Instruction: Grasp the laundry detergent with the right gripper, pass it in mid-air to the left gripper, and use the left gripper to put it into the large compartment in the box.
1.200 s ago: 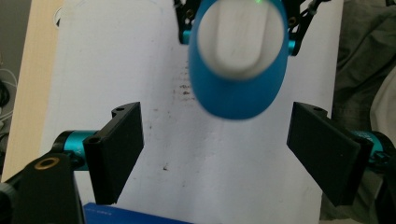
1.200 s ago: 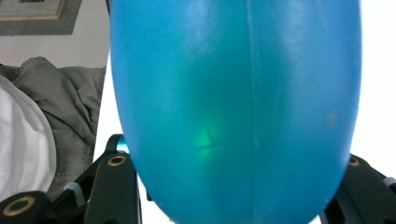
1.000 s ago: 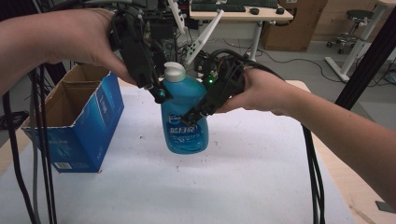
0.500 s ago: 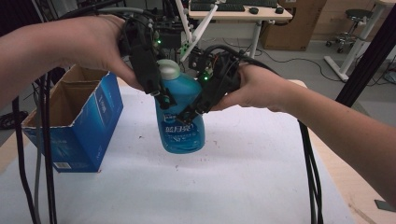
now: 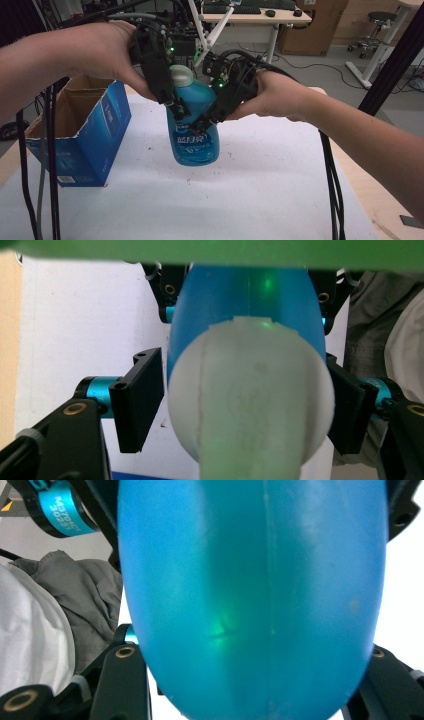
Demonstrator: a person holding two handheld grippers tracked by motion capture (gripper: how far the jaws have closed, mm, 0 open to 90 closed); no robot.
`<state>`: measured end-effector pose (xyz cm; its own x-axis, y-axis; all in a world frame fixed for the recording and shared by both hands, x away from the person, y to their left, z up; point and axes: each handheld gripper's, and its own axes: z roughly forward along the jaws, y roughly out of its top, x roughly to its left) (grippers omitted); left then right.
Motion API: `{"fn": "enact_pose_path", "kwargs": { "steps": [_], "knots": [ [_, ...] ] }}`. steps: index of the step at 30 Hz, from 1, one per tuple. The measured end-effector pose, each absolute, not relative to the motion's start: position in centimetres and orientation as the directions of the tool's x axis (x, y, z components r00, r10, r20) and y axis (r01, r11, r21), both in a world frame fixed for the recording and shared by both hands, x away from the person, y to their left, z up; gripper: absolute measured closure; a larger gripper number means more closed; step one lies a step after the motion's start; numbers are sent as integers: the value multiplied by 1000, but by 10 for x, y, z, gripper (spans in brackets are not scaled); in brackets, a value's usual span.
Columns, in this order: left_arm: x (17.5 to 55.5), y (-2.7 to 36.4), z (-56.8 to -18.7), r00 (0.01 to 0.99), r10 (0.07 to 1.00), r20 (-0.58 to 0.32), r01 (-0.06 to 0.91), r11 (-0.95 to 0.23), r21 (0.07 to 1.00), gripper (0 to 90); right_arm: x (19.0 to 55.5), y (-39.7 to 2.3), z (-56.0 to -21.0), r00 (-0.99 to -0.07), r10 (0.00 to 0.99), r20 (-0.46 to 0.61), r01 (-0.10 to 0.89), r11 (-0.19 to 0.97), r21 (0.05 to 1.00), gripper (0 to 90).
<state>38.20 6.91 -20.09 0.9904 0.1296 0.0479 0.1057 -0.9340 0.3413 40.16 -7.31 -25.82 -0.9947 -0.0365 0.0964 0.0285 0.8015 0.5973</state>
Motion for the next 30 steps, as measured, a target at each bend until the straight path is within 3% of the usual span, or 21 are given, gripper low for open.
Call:
{"fn": "enact_pose_path", "kwargs": {
  "steps": [19, 30],
  "knots": [
    [381, 70, -199, 991, 127, 46, 102, -929, 356, 377, 402, -74, -259, -995, -28, 94, 34, 800, 599, 452],
    [383, 69, -199, 991, 125, 56, 96, -926, 365, 382, 404, -74, -259, -994, -25, 103, 42, 800, 599, 450]
  ]
}}
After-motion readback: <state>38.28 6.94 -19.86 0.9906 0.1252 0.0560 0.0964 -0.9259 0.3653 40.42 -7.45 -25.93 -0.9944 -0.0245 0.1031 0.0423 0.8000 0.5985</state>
